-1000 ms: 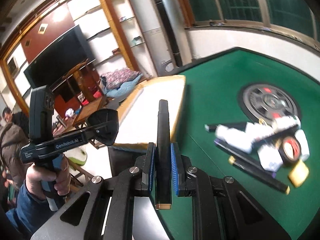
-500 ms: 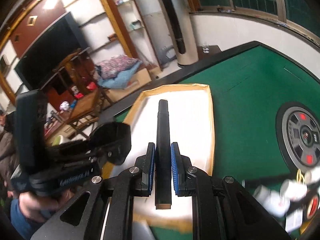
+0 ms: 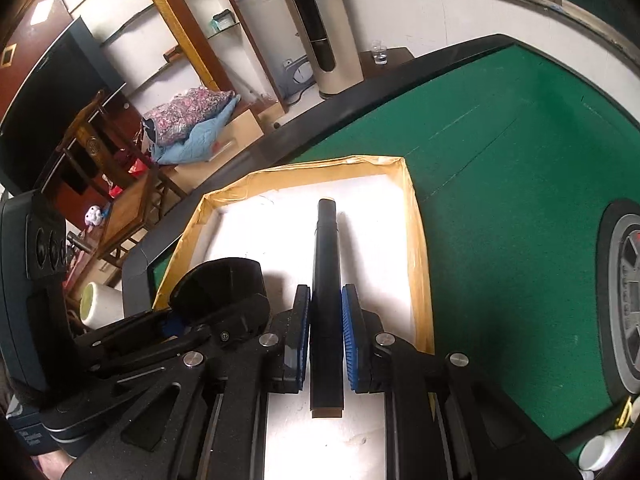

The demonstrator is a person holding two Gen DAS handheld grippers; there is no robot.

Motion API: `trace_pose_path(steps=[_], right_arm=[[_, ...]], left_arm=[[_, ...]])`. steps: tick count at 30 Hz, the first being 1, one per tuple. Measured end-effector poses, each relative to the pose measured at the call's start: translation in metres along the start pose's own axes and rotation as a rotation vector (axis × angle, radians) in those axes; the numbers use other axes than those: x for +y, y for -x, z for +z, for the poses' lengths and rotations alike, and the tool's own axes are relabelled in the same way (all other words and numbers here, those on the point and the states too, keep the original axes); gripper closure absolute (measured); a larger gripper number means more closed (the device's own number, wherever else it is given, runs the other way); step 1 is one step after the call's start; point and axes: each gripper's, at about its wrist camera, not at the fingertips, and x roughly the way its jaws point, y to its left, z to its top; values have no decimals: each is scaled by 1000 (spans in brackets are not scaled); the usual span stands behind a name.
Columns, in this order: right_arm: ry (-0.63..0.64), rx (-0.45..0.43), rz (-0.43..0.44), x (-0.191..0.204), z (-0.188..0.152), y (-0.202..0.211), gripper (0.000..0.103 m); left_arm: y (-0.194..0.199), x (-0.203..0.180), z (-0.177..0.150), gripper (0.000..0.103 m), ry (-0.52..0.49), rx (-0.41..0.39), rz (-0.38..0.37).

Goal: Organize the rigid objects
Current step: 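Lower the black brush into the tray and open both tools, then grasp the black yellow-capped marker with the left tool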

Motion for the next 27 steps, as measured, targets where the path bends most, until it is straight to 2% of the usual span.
trace_pose_path(steps=[3,5,7,8,14,16,18,22,27], right_arm=[[-9,0,9,-5,3,6,86],[-15,-13,3,-9,1,12,75],[-31,-36,5,-12,-4,22,69],[-38,-41,12,-13,-5,25,66],[-46,-96,45,-12,-23,61,65],[-40,-123,50,-13,-33,79,65],[-42,-140,54,-14,-40,90,65],[-56,-158,80,-17,-57,113,59],[-62,-191,128,-20,-90,143,57]], left_arm=[[8,1,-3,71,19,-22,-46],[16,1,-6,65,18,-36,-56],[26,-3,-11,53,11,-56,-65],[30,-5,-14,50,10,-62,-70],[56,-31,-35,49,-60,-102,-96],[61,-38,-41,46,-81,-106,-100],[65,-42,-45,40,-83,-107,-92],[75,-46,-55,40,-71,-111,-87],[100,-56,-77,39,-72,-146,-134]])
